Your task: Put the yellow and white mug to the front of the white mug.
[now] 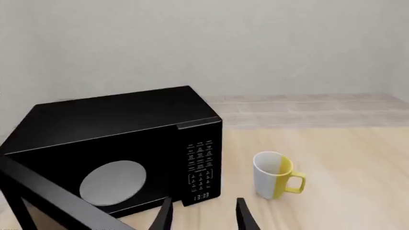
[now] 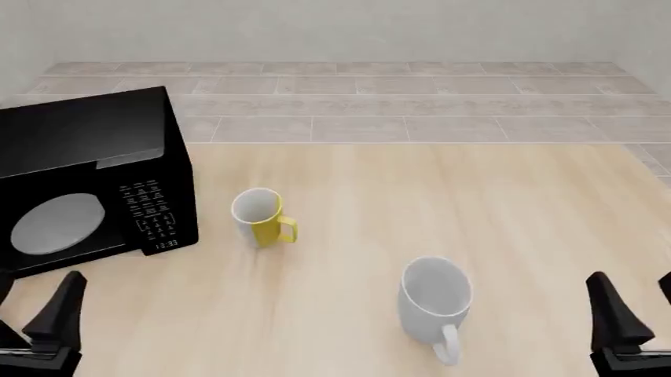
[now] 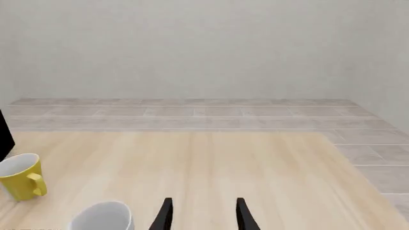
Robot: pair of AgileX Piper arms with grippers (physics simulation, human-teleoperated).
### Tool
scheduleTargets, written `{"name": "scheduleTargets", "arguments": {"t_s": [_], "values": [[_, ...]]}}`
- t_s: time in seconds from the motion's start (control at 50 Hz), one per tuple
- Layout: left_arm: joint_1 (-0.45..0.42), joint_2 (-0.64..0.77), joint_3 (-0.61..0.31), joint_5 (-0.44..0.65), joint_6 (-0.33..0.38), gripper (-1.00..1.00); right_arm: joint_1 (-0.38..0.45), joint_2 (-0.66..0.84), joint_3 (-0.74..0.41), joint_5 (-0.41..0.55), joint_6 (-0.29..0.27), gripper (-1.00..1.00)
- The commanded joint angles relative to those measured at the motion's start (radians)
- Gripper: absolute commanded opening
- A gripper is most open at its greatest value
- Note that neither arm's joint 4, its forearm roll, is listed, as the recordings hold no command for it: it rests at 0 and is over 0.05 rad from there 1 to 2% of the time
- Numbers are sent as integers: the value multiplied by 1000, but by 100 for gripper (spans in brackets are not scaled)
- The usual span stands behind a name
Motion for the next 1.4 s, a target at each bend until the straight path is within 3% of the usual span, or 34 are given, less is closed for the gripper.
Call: {"name": "scheduleTargets", "arguments": {"t_s": [0.02, 0.26, 0.36, 0.42, 0.52, 0.58, 0.66, 0.7, 0.78, 0.84, 0.94, 0.98, 1.02, 1.12, 1.14, 1.24, 1.4], "values": [[13, -8, 10, -14, -13, 100, 14, 6, -6, -1, -17, 100], [13, -8, 10, -14, -13, 100, 56, 23, -37, 21, -52, 100], [13, -8, 10, -14, -13, 100, 89, 52, -108, 86, -81, 100], [13, -8, 10, -14, -13, 100, 113, 194, -158, 73, -97, 100], [13, -8, 10, -14, -13, 100, 196, 272, -256, 120, -108, 100], [13, -8, 10, -14, -13, 100, 255, 375, -302, 111, -81, 100], [13, -8, 10, -14, -13, 100, 316, 491, -379, 112, -114, 100], [13, -8, 10, -14, -13, 100, 329, 556, -424, 112, -162, 100], [13, -8, 10, -14, -13, 100, 393, 657, -488, 97, -160, 100], [13, -8, 10, -14, -13, 100, 446, 708, -542, 103, -125, 100], [13, -8, 10, -14, -13, 100, 541, 843, -612, 106, -145, 100], [13, -8, 10, -14, -13, 100, 523, 878, -625, 101, -177, 100], [13, -8, 10, -14, -13, 100, 556, 925, -648, 104, -169, 100], [13, -8, 10, -14, -13, 100, 600, 1041, -725, 115, -211, 100], [13, -8, 10, -14, -13, 100, 635, 1082, -755, 131, -186, 100], [13, -8, 10, -14, -13, 100, 644, 1160, -817, 136, -214, 100], [13, -8, 10, -14, -13, 100, 677, 1280, -902, 149, -205, 100]]}}
